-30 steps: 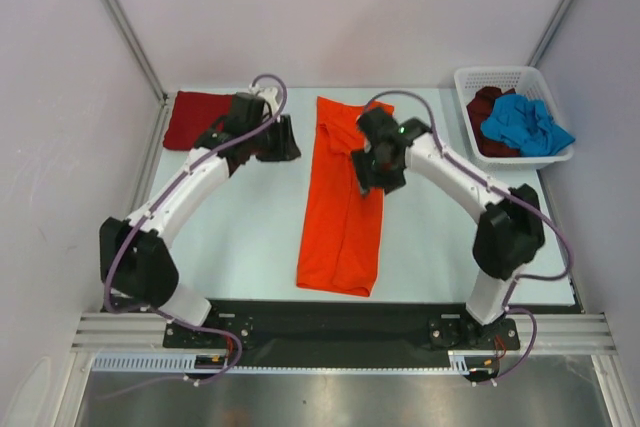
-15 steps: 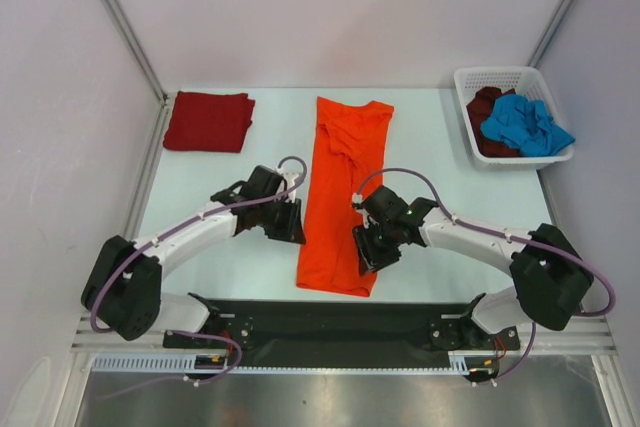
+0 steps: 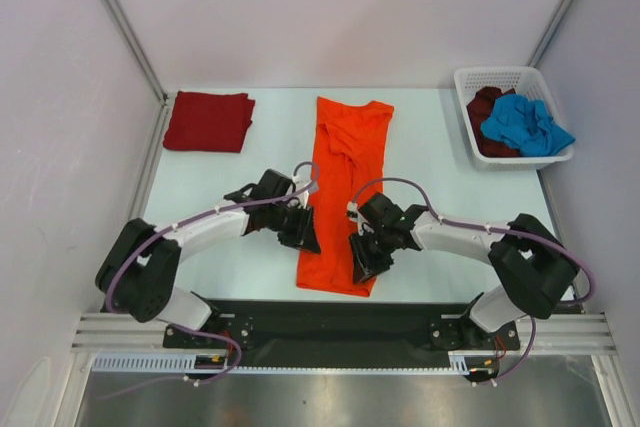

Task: Fold and stack the t-shirts
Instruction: Fold the tshirt

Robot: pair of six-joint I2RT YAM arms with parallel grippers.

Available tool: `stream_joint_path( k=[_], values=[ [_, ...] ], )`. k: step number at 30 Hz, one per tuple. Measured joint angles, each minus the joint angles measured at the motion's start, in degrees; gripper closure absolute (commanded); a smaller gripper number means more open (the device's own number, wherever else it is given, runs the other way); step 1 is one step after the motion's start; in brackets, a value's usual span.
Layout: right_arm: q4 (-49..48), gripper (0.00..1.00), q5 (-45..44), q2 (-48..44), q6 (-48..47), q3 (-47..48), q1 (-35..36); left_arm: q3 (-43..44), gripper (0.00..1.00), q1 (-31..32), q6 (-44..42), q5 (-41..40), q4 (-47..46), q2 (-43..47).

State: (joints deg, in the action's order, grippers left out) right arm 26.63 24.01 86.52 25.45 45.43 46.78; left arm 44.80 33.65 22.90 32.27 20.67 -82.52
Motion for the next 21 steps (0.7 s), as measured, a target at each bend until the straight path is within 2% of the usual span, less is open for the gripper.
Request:
stream_joint_path(
  k=[2,7,13,21],
  values=[
    [-0.39,0.68,0.48,0.90,0.00,-0.57,0.00,-0.85,0.72,0.17,-0.02,1.42,-0.13,-2.47],
    [-0.07,0.76,-0.31,2.45,0.02,-1.42,0.00,-2.38,0.73,0.81,0.11,1.95,0.26,-5.97],
    [0.87,0.75,-2.99,0.48,1.40,-3.08,-0.02,-3.23,0.75,0.83,0.52,0.33,2.01,-8.63],
    [7.98,0.72,-9.94,-2.23,5.20,-2.97,0.07,-3.17,0.73,1.01,1.16,-5.44,7.15,-5.16]
  ],
)
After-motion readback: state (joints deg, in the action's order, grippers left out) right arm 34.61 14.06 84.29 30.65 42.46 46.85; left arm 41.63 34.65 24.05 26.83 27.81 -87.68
